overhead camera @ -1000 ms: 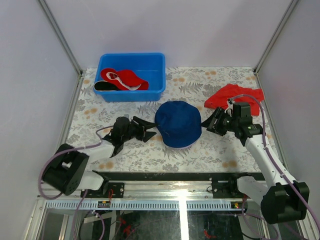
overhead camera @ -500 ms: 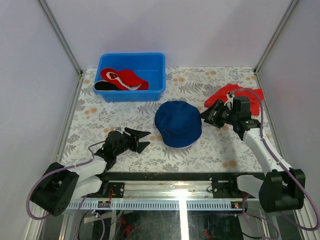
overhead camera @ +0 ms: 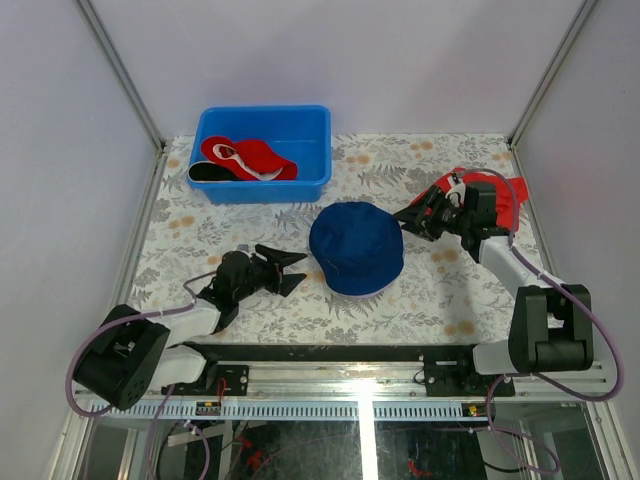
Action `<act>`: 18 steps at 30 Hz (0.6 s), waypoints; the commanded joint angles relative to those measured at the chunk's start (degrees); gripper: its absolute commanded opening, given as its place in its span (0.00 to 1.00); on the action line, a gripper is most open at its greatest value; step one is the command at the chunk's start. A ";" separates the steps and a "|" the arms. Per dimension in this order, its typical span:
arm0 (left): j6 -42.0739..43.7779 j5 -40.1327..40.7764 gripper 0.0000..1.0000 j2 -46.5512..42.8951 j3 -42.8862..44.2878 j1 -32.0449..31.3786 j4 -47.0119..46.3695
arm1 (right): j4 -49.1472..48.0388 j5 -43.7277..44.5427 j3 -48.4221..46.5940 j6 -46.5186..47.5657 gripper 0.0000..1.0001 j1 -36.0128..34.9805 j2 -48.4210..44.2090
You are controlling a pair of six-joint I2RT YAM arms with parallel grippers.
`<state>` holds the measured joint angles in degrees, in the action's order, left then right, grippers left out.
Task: Stack the hats
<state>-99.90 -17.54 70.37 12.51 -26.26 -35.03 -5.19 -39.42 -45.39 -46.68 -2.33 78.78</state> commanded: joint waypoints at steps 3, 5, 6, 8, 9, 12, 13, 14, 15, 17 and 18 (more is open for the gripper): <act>-0.36 -0.32 0.58 1.40 1.89 0.10 -4.32 | -11.23 -6.77 0.10 -4.29 0.59 0.13 3.07; -0.38 -0.25 0.58 1.88 1.88 0.15 -4.53 | -13.35 -7.98 0.90 -5.65 0.59 0.15 3.91; -0.39 -0.28 0.58 2.12 1.82 0.16 -4.77 | -14.01 -8.36 1.10 -6.10 0.59 0.21 4.33; -0.50 -0.29 0.58 2.58 1.70 0.13 -5.19 | -15.27 -9.09 1.50 -6.74 0.59 0.22 5.38; -0.63 -0.22 0.58 2.77 1.72 0.08 -5.53 | -15.29 -9.33 1.60 -6.78 0.59 0.33 5.66; -0.63 -0.44 0.58 3.32 2.04 0.08 -5.74 | -15.55 -9.62 1.90 -6.70 0.59 0.39 6.18; -0.57 -0.47 0.58 3.46 2.24 0.16 -5.68 | -15.47 -9.62 1.84 -6.62 0.59 0.47 6.32; -0.52 -0.55 0.58 3.66 2.37 0.16 -5.55 | -15.05 -9.36 1.48 -6.26 0.60 0.48 6.60; -0.41 -0.55 0.58 3.78 2.66 0.16 -5.50 | -13.22 -9.14 0.87 -5.07 0.60 0.48 6.76; -0.18 -0.75 0.58 4.13 3.12 0.12 -5.26 | -11.50 -9.35 0.15 -3.44 0.60 0.48 6.89; -0.03 -0.84 0.58 4.34 3.37 0.13 -5.21 | -12.02 -9.76 0.19 -3.69 0.60 0.50 6.95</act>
<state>-100.31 -17.65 73.95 13.54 -26.26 -36.93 -16.78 -46.65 -43.31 -52.01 -2.07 85.52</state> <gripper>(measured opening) 0.580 0.595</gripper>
